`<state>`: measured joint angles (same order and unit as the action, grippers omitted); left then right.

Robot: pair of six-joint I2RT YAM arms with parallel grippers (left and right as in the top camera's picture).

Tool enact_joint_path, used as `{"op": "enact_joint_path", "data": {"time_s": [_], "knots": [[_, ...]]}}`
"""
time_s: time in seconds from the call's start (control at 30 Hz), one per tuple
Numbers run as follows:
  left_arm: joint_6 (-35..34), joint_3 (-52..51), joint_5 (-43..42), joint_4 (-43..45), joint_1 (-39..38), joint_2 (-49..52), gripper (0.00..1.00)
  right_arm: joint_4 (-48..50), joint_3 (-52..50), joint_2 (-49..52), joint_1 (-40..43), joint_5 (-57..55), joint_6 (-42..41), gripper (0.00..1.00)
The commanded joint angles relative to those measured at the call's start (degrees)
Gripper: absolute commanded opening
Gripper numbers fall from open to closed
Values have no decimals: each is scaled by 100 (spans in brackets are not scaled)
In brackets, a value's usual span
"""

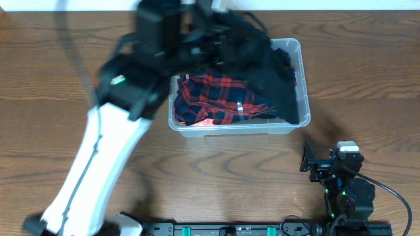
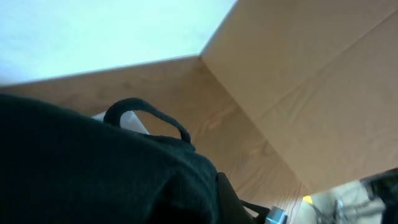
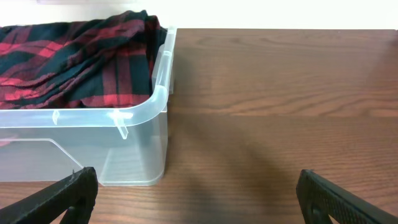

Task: Pack container
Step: 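Lift the black garment with the left gripper and carry it over the bin, then lower the black garment onto the plaid shirt and spread it rightward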

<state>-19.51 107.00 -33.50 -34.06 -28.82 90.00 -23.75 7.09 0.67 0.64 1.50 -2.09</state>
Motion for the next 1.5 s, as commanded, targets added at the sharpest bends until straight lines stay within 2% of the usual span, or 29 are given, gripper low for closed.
{"op": "enact_joint_path", "data": {"time_s": [0.0, 0.13, 0.27, 0.47, 0.6, 0.73, 0.8, 0.97, 1.13, 1.23, 1.27, 1.33, 1.47], "knots": [[46, 168, 118, 612, -280, 343, 6, -4, -13, -35, 46, 4, 87, 99], [179, 168, 122, 1095, -472, 817, 6, -4, -13, -35, 46, 4, 90, 99], [407, 166, 155, 1045, -557, 1158, 6, -4, -13, -35, 46, 4, 87, 99], [833, 160, 804, -149, -603, 1467, 6, -4, -13, -35, 46, 4, 87, 99], [833, 160, 1276, -1154, -603, 1469, 6, -4, -13, -35, 46, 4, 87, 99], [831, 140, 2009, -2138, -603, 1471, 12, -4, -13, -35, 46, 4, 87, 99], [822, 76, 2367, -2446, -603, 1471, 21, -4, -13, -35, 46, 4, 87, 99], [555, 44, 2931, -3161, -603, 1449, 22, -4, -13, -35, 46, 4, 87, 99], [-184, 44, 3923, -3799, -599, 1384, 22, -4, -13, -35, 46, 4, 87, 99], [-385, 46, 4179, -3969, -599, 1381, 30, -4, -13, -35, 46, 4, 87, 99], [-420, 50, 4190, -3980, -599, 1368, 37, -4, -13, -35, 46, 4, 87, 99], [-557, 50, 4192, -3982, -601, 1309, 46, -4, -13, -35, 46, 4, 87, 99], [-579, 50, 4107, -3641, -636, 1095, 48, -4, -13, -35, 46, 4, 90, 99]]}}
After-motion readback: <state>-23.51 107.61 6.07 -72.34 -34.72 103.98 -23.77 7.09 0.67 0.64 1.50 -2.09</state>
